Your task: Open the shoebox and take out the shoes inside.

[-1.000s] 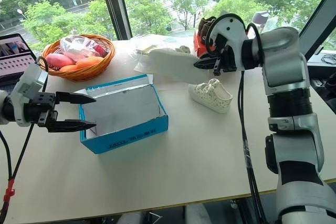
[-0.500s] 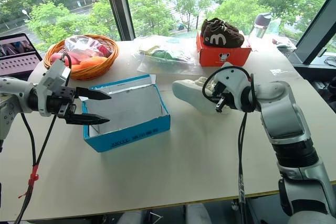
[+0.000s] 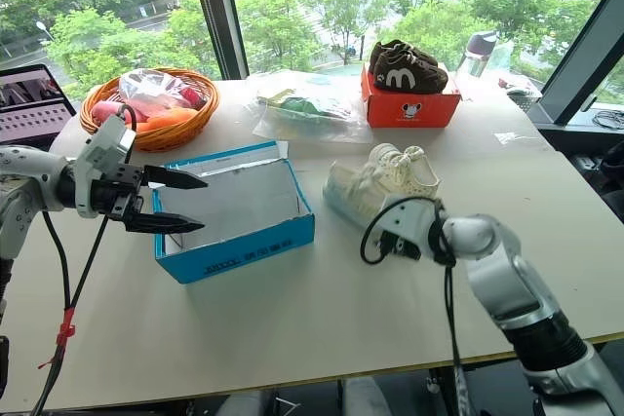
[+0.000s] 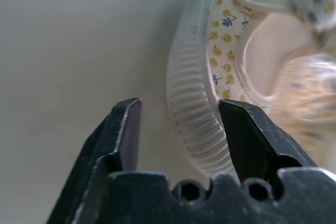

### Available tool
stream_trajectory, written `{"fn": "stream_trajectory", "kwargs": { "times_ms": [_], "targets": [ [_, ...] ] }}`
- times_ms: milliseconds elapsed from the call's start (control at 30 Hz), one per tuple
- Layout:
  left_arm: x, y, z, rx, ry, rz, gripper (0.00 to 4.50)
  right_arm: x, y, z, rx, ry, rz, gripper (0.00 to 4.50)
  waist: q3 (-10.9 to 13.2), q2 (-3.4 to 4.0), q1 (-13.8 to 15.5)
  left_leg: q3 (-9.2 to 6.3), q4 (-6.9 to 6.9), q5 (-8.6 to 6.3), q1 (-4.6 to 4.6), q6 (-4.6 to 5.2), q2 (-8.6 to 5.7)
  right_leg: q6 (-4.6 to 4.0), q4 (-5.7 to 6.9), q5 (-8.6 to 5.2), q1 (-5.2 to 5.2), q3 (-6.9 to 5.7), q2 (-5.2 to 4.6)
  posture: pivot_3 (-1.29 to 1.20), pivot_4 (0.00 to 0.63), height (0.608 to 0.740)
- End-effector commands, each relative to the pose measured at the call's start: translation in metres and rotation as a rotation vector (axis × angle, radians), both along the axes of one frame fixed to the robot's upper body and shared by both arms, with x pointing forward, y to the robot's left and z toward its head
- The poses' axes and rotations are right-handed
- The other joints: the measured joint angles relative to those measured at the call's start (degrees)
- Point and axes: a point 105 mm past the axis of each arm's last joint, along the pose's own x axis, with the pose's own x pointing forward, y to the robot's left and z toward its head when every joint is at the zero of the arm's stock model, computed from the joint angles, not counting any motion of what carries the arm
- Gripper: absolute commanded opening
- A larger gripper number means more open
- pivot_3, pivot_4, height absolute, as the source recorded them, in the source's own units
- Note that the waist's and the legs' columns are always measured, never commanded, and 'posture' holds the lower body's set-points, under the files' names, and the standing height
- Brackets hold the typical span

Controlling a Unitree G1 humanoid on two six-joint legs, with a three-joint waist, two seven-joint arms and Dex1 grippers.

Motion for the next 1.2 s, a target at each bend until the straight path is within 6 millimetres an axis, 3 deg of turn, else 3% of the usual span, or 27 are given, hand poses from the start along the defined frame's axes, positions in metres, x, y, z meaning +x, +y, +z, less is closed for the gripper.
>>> {"fn": "stream_trajectory", "kwargs": {
  "times_ms": [33,200,300,400,467,533,633,700,733,767,900,1000,1200],
  "targets": [
    [-0.002,0.004,0.009,0.006,-0.040,0.002,4.50,-0.006,0.008,0.022,0.070,0.015,0.024,4.47,0.00,0.00,0.03,0.01,0.01,0.00,0.01,0.00,-0.01,0.00,0.01,0.00,0.00,0.02,-0.01,0.00,0.150,0.740],
    [-0.006,0.013,0.009,-0.033,-0.023,0.047,4.50,-0.039,0.005,0.044,0.125,0.153,0.140,4.47,0.02,0.04,0.36,-0.05,0.01,-0.05,-0.02,0.08,0.02,-0.04,-0.02,0.01,-0.01,-0.06,0.01,0.00,0.150,0.740],
    [-0.010,0.025,0.014,-0.123,-0.015,0.113,4.50,-0.039,-0.005,0.064,0.257,0.142,0.100,4.47,0.01,0.02,0.30,-0.08,0.01,-0.06,-0.11,0.09,0.05,-0.05,-0.08,0.01,-0.06,-0.09,0.01,0.00,0.150,0.740],
    [-0.007,0.056,0.025,-0.289,-0.057,0.297,4.50,-0.029,-0.023,0.074,0.469,0.101,-0.009,4.47,0.00,-0.01,0.43,-0.07,0.01,-0.06,-0.05,0.09,0.12,-0.05,-0.04,0.01,-0.03,-0.10,0.02,0.00,0.150,0.740],
    [0.006,0.106,0.031,-0.411,-0.233,0.577,4.50,-0.014,-0.053,0.066,0.623,0.073,-0.167,4.47,-0.01,-0.02,0.48,-0.07,0.01,-0.06,0.16,0.09,0.23,-0.05,-0.06,0.01,0.18,-0.12,0.05,0.00,0.150,0.740],
    [0.005,0.145,0.027,-0.485,-0.331,0.785,4.50,-0.008,-0.082,0.051,0.787,0.084,-0.336,4.47,-0.02,-0.03,0.56,-0.05,-0.13,-0.07,0.67,0.11,0.22,-0.05,-0.18,0.01,0.67,-0.10,0.00,0.00,0.150,0.740],
    [-0.001,0.195,-0.012,-0.336,-0.424,1.123,4.50,-0.011,-0.110,0.011,0.779,0.018,-0.493,4.47,-0.04,-0.02,0.76,-0.03,-0.23,-0.07,0.70,0.10,0.19,-0.07,-0.23,0.02,0.68,-0.07,-0.11,0.00,0.150,0.740],
    [-0.010,0.210,-0.037,-0.233,-0.482,1.244,4.50,-0.010,-0.121,-0.004,0.808,-0.047,-0.584,4.47,-0.05,-0.02,0.98,-0.02,-0.31,-0.08,0.69,0.09,0.19,-0.07,-0.26,0.02,0.64,-0.07,-0.15,0.00,0.150,0.740],
    [-0.015,0.212,-0.046,-0.211,-0.509,1.273,4.50,-0.009,-0.126,-0.010,0.820,-0.086,-0.623,4.47,-0.05,-0.02,0.94,0.00,-0.30,-0.08,0.69,0.08,0.20,-0.09,-0.25,0.04,0.61,-0.03,-0.17,0.00,0.150,0.740],
    [-0.020,0.211,-0.067,-0.164,-0.501,1.319,4.50,-0.005,-0.127,-0.023,0.806,-0.119,-0.665,4.47,-0.05,-0.02,0.94,0.08,-0.30,-0.06,0.67,0.06,0.20,-0.11,-0.21,0.08,0.57,0.01,-0.23,0.00,0.150,0.740],
    [-0.032,0.183,-0.118,-0.131,-0.493,1.416,4.50,0.008,-0.135,-0.041,0.713,-0.313,-0.786,4.47,-0.39,-0.29,0.73,0.28,-0.28,-0.07,1.17,0.03,0.26,-0.10,-0.33,0.10,1.12,0.10,-0.29,0.00,0.150,0.740],
    [-0.036,0.159,-0.136,-0.170,-0.457,1.417,4.50,0.009,-0.130,-0.044,0.667,-0.389,-0.791,4.47,-0.68,-0.76,1.04,0.31,-0.30,-0.08,1.54,0.02,0.32,0.34,-0.54,-0.17,1.63,0.04,-0.24,0.00,0.150,0.740],
    [-0.036,0.116,-0.154,-0.235,-0.409,1.392,4.50,0.012,-0.126,-0.047,0.613,-0.475,-0.798,4.47,-0.90,-0.70,0.64,0.50,-0.30,-0.08,1.64,0.02,0.33,0.35,-0.55,-0.18,1.73,0.19,-0.21,0.00,0.150,0.740]
  ]
}}
